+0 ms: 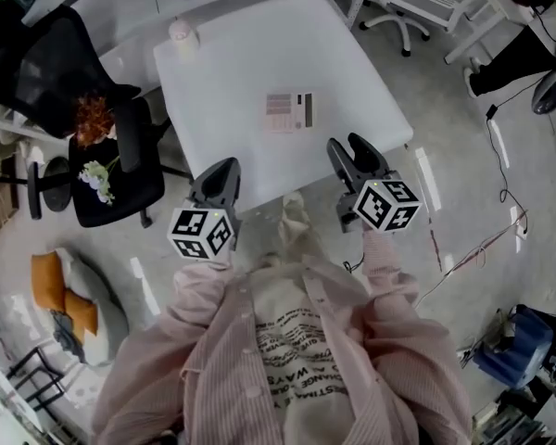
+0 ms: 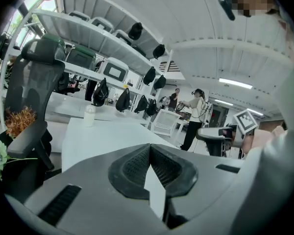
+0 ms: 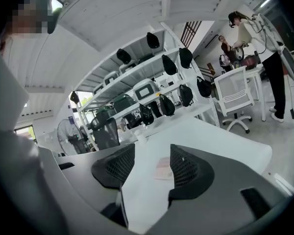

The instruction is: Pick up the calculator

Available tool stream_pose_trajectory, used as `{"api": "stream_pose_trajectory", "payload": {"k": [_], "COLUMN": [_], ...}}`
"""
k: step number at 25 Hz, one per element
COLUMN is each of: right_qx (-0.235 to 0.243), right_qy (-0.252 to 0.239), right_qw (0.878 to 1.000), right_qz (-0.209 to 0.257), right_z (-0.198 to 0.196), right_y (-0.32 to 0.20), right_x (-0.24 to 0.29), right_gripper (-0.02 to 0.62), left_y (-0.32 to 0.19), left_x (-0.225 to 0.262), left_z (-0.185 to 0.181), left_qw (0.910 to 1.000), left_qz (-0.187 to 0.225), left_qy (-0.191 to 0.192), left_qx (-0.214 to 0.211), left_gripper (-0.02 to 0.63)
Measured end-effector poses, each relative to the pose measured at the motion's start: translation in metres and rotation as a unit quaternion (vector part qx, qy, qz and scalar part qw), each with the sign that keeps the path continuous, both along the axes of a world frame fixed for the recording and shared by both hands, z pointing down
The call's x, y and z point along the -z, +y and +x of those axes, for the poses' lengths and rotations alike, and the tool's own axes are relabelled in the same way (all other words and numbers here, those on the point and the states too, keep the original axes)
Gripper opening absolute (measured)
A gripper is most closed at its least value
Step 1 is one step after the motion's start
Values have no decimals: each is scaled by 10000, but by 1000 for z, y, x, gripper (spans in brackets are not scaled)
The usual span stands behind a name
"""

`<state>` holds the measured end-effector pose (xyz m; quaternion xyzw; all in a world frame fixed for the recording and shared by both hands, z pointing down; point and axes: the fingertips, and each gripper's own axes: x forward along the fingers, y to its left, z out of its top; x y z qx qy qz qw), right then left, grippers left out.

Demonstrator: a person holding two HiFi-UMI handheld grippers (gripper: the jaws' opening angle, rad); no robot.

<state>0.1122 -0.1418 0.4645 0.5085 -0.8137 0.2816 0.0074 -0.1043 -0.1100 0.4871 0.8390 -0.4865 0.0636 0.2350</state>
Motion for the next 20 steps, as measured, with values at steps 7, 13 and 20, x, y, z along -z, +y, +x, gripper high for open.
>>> {"api": "stream_pose_trajectory", "payload": {"k": [7, 13, 20], "right_qx": [290, 434, 691], "right_qy": [-70, -175, -143], "right_qw": [9981, 9951, 9886], "right_qz": [-532, -871, -1333], "right_z": [8, 9, -1], "right_y": [-56, -96, -123], "right_x": [-40, -72, -116], "right_gripper": [193, 193, 193], "left_y": [-48, -75, -98], "left_x": [-31, -55, -79], "left_z": [23, 32, 32], "left_qw": [9991, 9969, 9938], "left_qz": [-431, -754, -1011], "left_qy": [24, 34, -28], "left_qx": [58, 239, 460], "left_gripper": [2, 2, 2]}}
